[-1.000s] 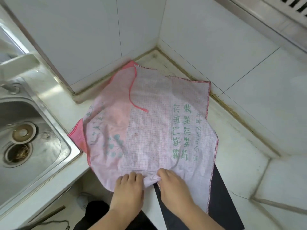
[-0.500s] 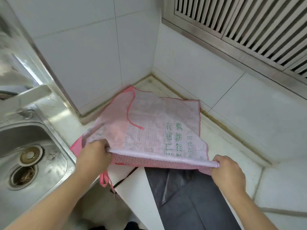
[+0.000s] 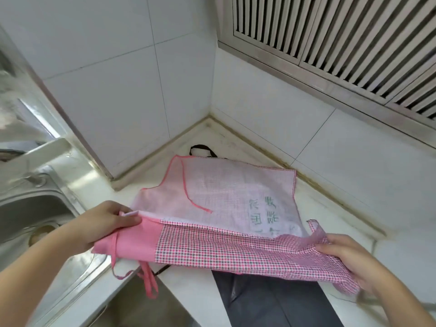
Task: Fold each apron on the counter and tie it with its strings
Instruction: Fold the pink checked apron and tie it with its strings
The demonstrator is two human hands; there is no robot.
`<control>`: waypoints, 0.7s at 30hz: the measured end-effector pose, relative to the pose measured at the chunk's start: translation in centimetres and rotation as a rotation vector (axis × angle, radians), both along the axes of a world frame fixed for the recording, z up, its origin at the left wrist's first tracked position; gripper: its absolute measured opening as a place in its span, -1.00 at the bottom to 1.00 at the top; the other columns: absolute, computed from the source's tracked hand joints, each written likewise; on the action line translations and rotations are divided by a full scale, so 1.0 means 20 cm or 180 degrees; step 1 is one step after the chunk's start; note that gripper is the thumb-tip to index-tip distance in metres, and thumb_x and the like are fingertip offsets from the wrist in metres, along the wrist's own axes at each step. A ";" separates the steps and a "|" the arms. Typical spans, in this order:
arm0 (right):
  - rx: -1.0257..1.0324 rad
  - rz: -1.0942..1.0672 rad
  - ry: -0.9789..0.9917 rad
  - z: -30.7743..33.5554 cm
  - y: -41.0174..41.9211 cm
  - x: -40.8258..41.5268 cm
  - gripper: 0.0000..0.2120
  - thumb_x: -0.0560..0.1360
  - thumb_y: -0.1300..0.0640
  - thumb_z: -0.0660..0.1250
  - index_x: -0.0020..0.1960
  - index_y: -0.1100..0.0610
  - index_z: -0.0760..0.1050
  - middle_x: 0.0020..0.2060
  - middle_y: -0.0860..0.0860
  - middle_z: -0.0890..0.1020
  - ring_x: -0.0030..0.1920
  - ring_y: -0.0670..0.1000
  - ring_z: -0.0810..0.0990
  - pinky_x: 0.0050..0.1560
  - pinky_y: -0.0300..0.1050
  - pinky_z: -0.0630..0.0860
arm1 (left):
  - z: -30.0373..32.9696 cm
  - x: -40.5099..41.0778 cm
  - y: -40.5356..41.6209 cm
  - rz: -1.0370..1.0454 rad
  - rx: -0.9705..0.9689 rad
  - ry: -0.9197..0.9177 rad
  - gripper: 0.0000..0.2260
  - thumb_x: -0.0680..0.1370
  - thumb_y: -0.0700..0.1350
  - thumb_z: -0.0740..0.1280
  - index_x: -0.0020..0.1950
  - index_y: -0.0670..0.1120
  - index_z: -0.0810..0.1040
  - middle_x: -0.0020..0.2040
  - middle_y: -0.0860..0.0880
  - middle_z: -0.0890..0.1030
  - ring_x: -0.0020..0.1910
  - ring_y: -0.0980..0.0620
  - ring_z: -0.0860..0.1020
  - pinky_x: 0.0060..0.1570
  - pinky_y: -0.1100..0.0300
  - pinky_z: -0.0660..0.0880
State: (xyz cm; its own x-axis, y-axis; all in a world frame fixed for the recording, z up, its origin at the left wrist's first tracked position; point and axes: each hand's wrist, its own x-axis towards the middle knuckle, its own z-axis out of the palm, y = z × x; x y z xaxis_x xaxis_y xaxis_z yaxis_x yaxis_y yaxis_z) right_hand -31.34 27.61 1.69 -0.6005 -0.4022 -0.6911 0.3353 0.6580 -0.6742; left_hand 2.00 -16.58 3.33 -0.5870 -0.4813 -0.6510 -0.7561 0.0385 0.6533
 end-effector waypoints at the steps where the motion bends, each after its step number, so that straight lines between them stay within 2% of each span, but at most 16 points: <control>1: 0.0015 -0.0008 0.0076 0.00 -0.01 -0.01 -0.84 0.59 0.36 0.36 0.10 0.25 0.68 -0.03 0.33 0.73 -0.13 0.32 0.74 -0.13 0.06 0.68 | 0.00 -0.02 0.01 0.0028 -0.0280 -0.0105 -0.80 0.57 0.00 0.48 -0.05 -0.12 0.76 -0.14 -0.16 0.76 -0.11 -0.21 0.74 0.05 -0.21 0.66; 3: 0.0106 -0.0117 0.0387 -0.03 -0.05 -0.06 -0.88 0.58 0.28 0.41 0.12 0.22 0.65 -0.05 0.23 0.76 -0.08 0.30 0.76 0.09 0.25 0.65 | -0.02 -0.09 0.01 0.0078 -0.0786 -0.0284 -0.72 0.54 0.13 0.48 -0.08 -0.09 0.74 -0.23 -0.10 0.75 -0.19 -0.17 0.73 -0.02 -0.17 0.67; 4: 0.0152 -0.0200 0.0542 -0.05 -0.07 -0.09 -0.89 0.58 0.27 0.42 0.11 0.22 0.63 -0.06 0.19 0.77 -0.08 0.27 0.76 0.13 0.28 0.63 | -0.03 -0.14 0.02 0.0123 -0.0913 -0.0316 -0.67 0.53 0.18 0.47 -0.10 -0.09 0.72 -0.25 -0.11 0.74 -0.21 -0.18 0.73 -0.06 -0.14 0.68; 6: 0.0202 -0.0374 0.0809 -0.11 -0.12 -0.14 -0.85 0.60 0.25 0.41 0.16 0.18 0.61 -0.03 0.12 0.77 -0.05 0.22 0.76 0.18 0.29 0.62 | -0.05 -0.23 0.01 0.0280 -0.1047 -0.0210 -0.64 0.53 0.21 0.47 -0.11 -0.10 0.69 -0.25 -0.14 0.73 -0.26 -0.18 0.69 -0.21 -0.02 0.62; 8: 0.0197 -0.0467 0.0938 -0.17 -0.18 -0.19 -0.82 0.63 0.20 0.38 0.22 0.11 0.56 0.08 0.05 0.73 0.05 0.17 0.72 0.21 0.30 0.60 | -0.07 -0.32 0.01 0.0431 -0.1111 -0.0033 -0.63 0.54 0.16 0.48 -0.15 -0.16 0.67 -0.29 -0.17 0.67 -0.36 -0.11 0.59 -0.33 0.10 0.47; 10: 0.0245 -0.0537 0.1061 -0.23 -0.25 -0.28 -0.81 0.65 0.13 0.35 0.26 0.04 0.53 0.13 0.01 0.69 0.09 0.15 0.69 0.19 0.29 0.61 | -0.11 -0.43 -0.02 0.0678 -0.1142 0.0061 -0.67 0.57 0.05 0.49 -0.24 -0.17 0.61 -0.35 -0.17 0.60 -0.37 -0.06 0.49 -0.35 0.11 0.35; 12: 0.0313 -0.0584 0.1165 -0.30 -0.34 -0.37 -0.83 0.66 0.10 0.33 0.24 0.02 0.51 0.10 -0.01 0.67 0.07 0.13 0.68 0.17 0.26 0.62 | -0.15 -0.54 -0.09 0.0847 -0.1198 0.0183 -0.74 0.59 -0.03 0.45 -0.21 -0.17 0.62 -0.27 -0.16 0.64 -0.30 -0.12 0.58 -0.31 0.06 0.46; 14: 0.0280 -0.0716 0.1163 -0.35 -0.41 -0.47 -0.86 0.65 0.13 0.33 0.21 0.02 0.51 0.05 -0.02 0.67 0.03 0.12 0.69 0.13 0.22 0.63 | -0.19 -0.66 -0.16 0.1024 -0.1309 0.0302 -0.77 0.56 -0.01 0.41 -0.15 -0.17 0.64 -0.17 -0.22 0.69 -0.16 -0.22 0.66 -0.17 -0.08 0.58; 18: 0.0492 -0.0736 0.1637 -0.47 -0.59 -0.71 -0.84 0.60 0.17 0.33 0.14 0.18 0.58 0.00 0.10 0.72 -0.08 0.15 0.71 -0.05 0.08 0.65 | -0.31 -0.92 -0.32 0.1155 -0.1658 0.0245 -0.76 0.60 -0.09 0.32 -0.21 -0.18 0.53 -0.28 -0.19 0.53 -0.25 -0.16 0.48 -0.34 0.02 0.30; 21: 0.0653 -0.0715 0.1995 -0.56 -0.67 -0.83 -0.81 0.55 0.15 0.34 0.10 0.21 0.59 -0.06 0.10 0.71 -0.12 0.15 0.69 -0.16 -0.03 0.59 | -0.40 -1.08 -0.41 0.1408 -0.1685 0.0457 -0.79 0.59 -0.14 0.30 -0.24 -0.16 0.50 -0.33 -0.15 0.44 -0.30 -0.12 0.40 -0.40 0.07 0.27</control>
